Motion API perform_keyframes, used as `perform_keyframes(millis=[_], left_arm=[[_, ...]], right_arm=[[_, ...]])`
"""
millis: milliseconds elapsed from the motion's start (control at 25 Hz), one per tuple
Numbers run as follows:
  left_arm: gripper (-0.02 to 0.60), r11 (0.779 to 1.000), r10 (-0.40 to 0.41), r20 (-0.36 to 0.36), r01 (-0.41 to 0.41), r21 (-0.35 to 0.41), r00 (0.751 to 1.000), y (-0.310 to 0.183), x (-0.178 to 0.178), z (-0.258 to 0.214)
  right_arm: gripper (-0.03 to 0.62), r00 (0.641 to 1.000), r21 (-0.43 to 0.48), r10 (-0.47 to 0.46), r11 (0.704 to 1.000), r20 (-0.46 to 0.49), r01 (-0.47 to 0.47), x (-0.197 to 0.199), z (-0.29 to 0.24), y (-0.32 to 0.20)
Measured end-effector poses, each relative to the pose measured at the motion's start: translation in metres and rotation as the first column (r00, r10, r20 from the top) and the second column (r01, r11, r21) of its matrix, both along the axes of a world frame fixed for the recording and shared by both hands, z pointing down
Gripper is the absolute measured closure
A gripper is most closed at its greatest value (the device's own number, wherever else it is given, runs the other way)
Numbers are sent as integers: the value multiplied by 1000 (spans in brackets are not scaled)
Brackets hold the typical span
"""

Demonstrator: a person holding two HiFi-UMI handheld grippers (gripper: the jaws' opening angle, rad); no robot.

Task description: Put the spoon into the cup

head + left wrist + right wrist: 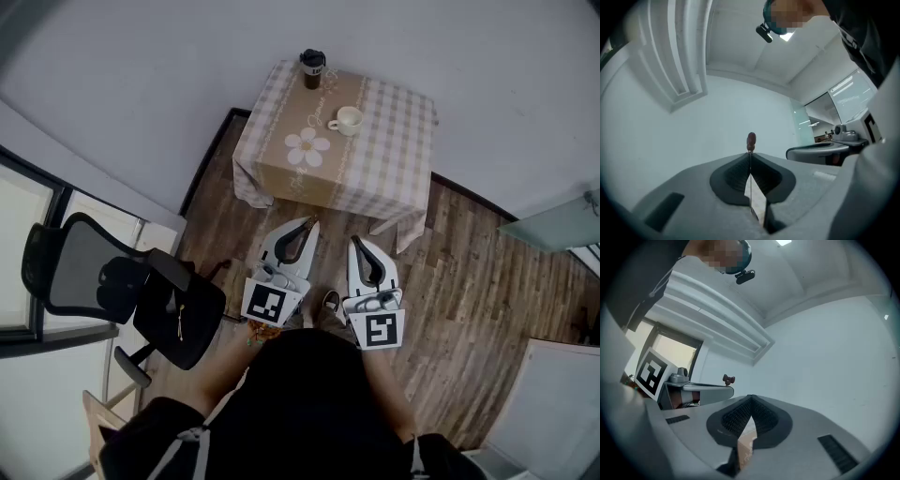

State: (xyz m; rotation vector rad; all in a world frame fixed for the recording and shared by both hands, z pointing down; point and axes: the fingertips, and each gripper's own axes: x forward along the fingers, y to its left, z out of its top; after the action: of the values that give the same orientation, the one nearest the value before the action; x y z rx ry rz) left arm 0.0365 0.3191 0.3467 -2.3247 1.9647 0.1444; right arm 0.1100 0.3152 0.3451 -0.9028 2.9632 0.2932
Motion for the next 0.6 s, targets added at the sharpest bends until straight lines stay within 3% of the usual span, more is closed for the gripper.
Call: perform_keyframes(millis=[280,600], left_arm=[[566,1000,21,37,-21,11,999,3,-17,-1],[566,998,62,21,-62,10,998,0,-39,4]], right_arm=[[592,998,-51,48,998,48,-46,-14,-2,0],[592,996,-57,91,994,24,-90,-35,4,1]])
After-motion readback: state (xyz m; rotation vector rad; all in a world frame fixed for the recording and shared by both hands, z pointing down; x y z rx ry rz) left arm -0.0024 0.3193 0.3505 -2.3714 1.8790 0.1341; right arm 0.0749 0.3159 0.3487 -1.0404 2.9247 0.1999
